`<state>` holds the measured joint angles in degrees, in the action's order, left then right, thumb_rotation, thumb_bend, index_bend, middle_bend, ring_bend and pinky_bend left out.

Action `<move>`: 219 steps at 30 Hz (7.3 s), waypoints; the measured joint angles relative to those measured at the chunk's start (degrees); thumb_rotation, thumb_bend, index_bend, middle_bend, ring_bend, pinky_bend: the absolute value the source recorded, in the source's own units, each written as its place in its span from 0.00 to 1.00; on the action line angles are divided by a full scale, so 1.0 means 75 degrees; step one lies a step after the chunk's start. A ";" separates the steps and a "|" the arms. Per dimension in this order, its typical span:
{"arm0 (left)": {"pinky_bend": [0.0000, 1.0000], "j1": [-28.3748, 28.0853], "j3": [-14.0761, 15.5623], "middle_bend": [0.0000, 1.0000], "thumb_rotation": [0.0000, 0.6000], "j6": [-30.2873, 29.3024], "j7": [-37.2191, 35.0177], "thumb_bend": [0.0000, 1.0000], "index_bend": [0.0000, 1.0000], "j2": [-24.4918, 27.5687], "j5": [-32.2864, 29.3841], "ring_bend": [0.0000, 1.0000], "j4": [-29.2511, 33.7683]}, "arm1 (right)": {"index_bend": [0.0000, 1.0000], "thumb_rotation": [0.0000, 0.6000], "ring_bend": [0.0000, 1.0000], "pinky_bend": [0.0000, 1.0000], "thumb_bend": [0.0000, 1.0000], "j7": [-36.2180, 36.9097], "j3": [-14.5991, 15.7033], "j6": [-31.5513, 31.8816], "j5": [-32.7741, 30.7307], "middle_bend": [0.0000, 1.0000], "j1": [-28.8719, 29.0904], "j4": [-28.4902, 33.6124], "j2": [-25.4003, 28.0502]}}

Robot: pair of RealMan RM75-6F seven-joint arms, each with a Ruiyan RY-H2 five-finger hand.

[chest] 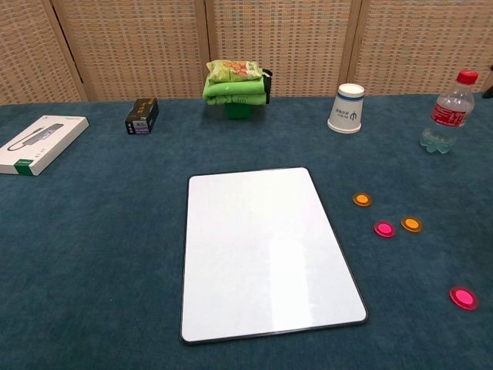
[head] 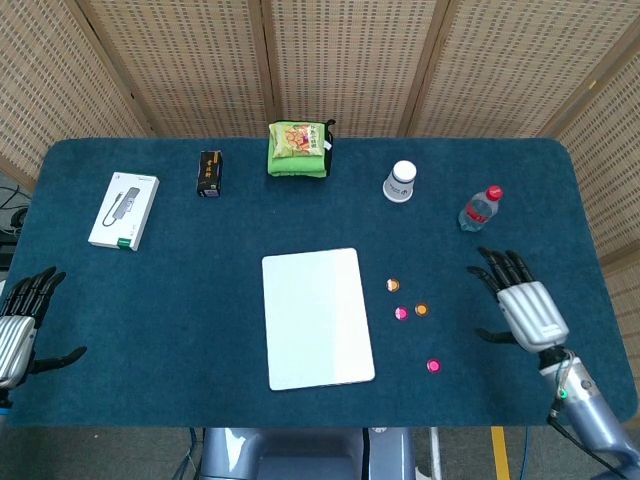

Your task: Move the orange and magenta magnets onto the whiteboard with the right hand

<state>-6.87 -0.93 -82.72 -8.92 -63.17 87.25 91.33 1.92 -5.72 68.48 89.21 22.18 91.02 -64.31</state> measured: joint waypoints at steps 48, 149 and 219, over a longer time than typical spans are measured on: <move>0.00 0.0003 -0.0005 0.00 1.00 0.0171 -0.0119 0.00 0.00 0.0109 -0.0136 0.00 0.0076 | 0.44 1.00 0.00 0.00 0.26 -0.1763 -0.0629 -0.3689 -0.3089 0.00 0.3182 -0.3511 -0.3741; 0.00 0.0142 -0.0077 0.00 1.00 -0.0315 0.0854 0.00 0.00 -0.0197 0.0018 0.00 -0.0166 | 0.37 1.00 0.00 0.00 0.26 -0.1822 0.0469 -0.1391 -0.2033 0.00 0.1721 -0.2360 -0.3398; 0.00 0.0125 -0.0061 0.00 1.00 -0.0131 0.0602 0.00 0.00 -0.0099 -0.0074 0.00 -0.0093 | 0.51 1.00 0.00 0.00 0.39 -0.3384 -0.0817 -0.2720 -0.2494 0.00 0.3178 -0.1079 -0.3914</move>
<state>-5.93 -1.38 -83.70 -4.41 -63.92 86.69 90.63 -23.46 -11.85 48.08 70.50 46.01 82.93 -93.67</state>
